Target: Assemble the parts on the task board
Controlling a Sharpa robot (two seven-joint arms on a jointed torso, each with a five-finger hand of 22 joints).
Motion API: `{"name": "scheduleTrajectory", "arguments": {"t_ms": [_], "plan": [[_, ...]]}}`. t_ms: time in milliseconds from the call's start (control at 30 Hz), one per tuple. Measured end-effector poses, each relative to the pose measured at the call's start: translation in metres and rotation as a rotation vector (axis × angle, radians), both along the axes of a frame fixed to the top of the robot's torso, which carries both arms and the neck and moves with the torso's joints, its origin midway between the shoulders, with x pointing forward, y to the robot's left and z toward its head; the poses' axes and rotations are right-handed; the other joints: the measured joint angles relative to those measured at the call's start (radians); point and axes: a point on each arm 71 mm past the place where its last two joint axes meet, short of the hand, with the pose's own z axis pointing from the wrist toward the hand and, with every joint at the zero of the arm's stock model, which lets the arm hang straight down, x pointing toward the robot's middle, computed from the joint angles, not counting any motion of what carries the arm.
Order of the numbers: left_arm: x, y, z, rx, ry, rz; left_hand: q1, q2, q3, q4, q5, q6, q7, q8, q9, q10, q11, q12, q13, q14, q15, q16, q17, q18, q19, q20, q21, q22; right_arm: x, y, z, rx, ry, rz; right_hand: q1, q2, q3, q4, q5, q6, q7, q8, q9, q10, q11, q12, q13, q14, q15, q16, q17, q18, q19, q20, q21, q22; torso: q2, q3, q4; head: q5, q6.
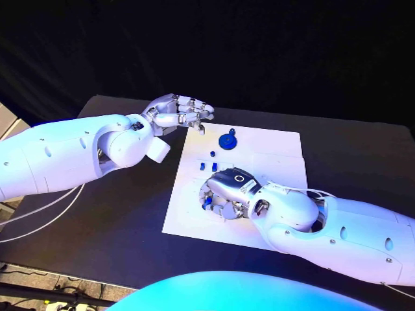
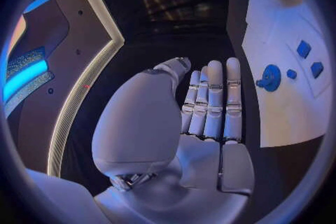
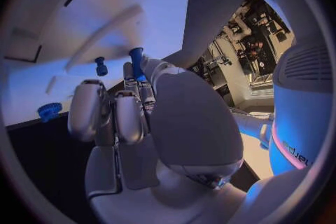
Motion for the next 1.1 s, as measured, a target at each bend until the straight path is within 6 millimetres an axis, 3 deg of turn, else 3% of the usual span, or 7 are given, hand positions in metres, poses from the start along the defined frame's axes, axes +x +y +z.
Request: {"name": "scheduleTrajectory", "arguments": {"t_ms": [300, 367, 467, 633, 833, 900, 1100], "plan": [[0.000, 0.001, 0.000, 0.001, 0.000, 0.002, 0.000, 0.000, 0.000, 0.000, 0.000, 0.000, 0.000, 0.000, 0.000, 0.000, 0.000, 0.000, 0.000, 0.000, 0.000, 0.000, 0.000, 0.000, 0.000, 0.000, 0.000, 0.000, -0.001, 0.002, 0.000, -0.010, -0.014, 0.004, -0.009, -0.004, -0.001, -0.003, 0.006, -0.016, 0.008, -0.003, 0.000, -0.002, -0.002, 0.000, 0.027, 0.000, 0.000, 0.000, -0.007, 0.000, 0.000, 0.000, -0.029, 0.000, 0.000, -0.0002, 0.0001, 0.000, 0.000], [0.000, 0.001, 0.000, 0.001, 0.000, 0.002, 0.000, 0.000, 0.000, 0.000, 0.000, 0.000, 0.000, 0.000, 0.000, 0.000, 0.000, 0.000, 0.000, 0.000, 0.000, 0.000, 0.000, 0.000, 0.000, 0.000, 0.000, 0.000, -0.001, 0.003, 0.000, -0.010, -0.015, 0.004, -0.052, -0.026, 0.039, -0.044, 0.017, -0.043, 0.014, -0.018, -0.006, -0.013, -0.013, -0.025, 0.050, -0.004, 0.004, 0.000, -0.010, 0.000, -0.008, 0.008, -0.049, 0.000, 0.000, -0.0002, 0.0000, 0.001, 0.001], [0.000, 0.001, 0.000, 0.001, 0.000, 0.002, 0.000, 0.000, 0.000, 0.000, 0.000, 0.000, 0.000, 0.000, 0.000, 0.000, 0.000, 0.000, 0.000, 0.000, 0.000, 0.000, 0.000, 0.000, 0.000, 0.000, 0.000, 0.000, -0.001, 0.003, -0.001, -0.010, -0.014, 0.005, -0.090, -0.063, 0.041, -0.053, 0.029, -0.077, 0.019, -0.041, -0.015, -0.024, -0.038, -0.056, 0.043, -0.001, 0.015, -0.001, -0.011, 0.000, -0.019, 0.016, -0.089, 0.001, 0.000, -0.0002, 0.0001, 0.001, 0.001], [0.000, 0.001, 0.000, 0.001, 0.001, 0.002, 0.000, 0.000, 0.000, 0.000, 0.000, 0.000, 0.000, 0.000, -0.001, 0.000, 0.000, 0.000, 0.000, 0.000, 0.000, 0.000, 0.000, 0.000, 0.000, 0.000, 0.000, 0.000, -0.001, 0.001, -0.004, -0.010, -0.008, 0.005, -0.113, -0.086, 0.009, -0.050, 0.034, -0.118, 0.024, -0.067, -0.023, -0.114, -0.020, -0.076, 0.023, -0.008, 0.029, -0.034, -0.064, 0.000, -0.046, 0.031, -0.180, 0.001, 0.000, -0.0004, 0.0002, 0.001, 0.002], [0.000, 0.002, 0.000, 0.002, 0.001, 0.002, 0.000, 0.000, 0.000, 0.000, 0.000, 0.000, 0.000, 0.000, -0.001, 0.000, 0.000, 0.000, 0.000, 0.000, 0.000, 0.000, 0.000, 0.000, 0.000, 0.000, 0.000, 0.000, 0.000, -0.003, -0.003, 0.009, -0.012, -0.006, -0.114, -0.087, -0.050, -0.050, 0.034, -0.139, 0.024, -0.080, -0.028, -0.189, -0.008, -0.061, 0.018, -0.016, 0.037, -0.045, -0.088, 0.000, -0.054, 0.039, -0.228, 0.001, 0.000, -0.0005, 0.0002, -0.001, 0.004], [0.000, 0.002, 0.000, 0.002, 0.002, 0.002, 0.000, 0.000, 0.000, 0.000, 0.000, 0.000, 0.000, 0.000, -0.001, 0.000, 0.000, 0.000, 0.000, 0.000, 0.000, 0.000, 0.001, 0.000, -0.003, -0.003, 0.000, 0.002, 0.001, -0.005, -0.002, 0.019, -0.015, -0.012, -0.113, -0.086, -0.075, -0.046, 0.028, -0.147, 0.021, -0.087, -0.031, -0.206, -0.007, -0.046, 0.018, -0.018, 0.039, -0.045, -0.094, 0.012, -0.056, 0.042, -0.240, 0.001, 0.000, -0.0004, 0.0002, -0.002, 0.004], [0.000, 0.002, 0.000, 0.002, 0.003, 0.001, 0.000, 0.000, 0.000, 0.000, 0.000, 0.000, 0.000, 0.000, -0.001, 0.000, 0.000, 0.000, -0.001, 0.000, 0.000, 0.000, 0.002, 0.000, -0.004, -0.004, 0.000, 0.004, -0.002, -0.015, 0.002, 0.053, -0.022, -0.028, -0.070, -0.043, -0.192, -0.015, 0.028, -0.153, 0.017, -0.101, -0.038, -0.273, 0.000, 0.021, 0.018, -0.028, 0.049, -0.055, -0.113, 0.016, -0.066, 0.045, -0.285, 0.001, -0.001, 0.0004, 0.0001, -0.005, 0.008]]}}
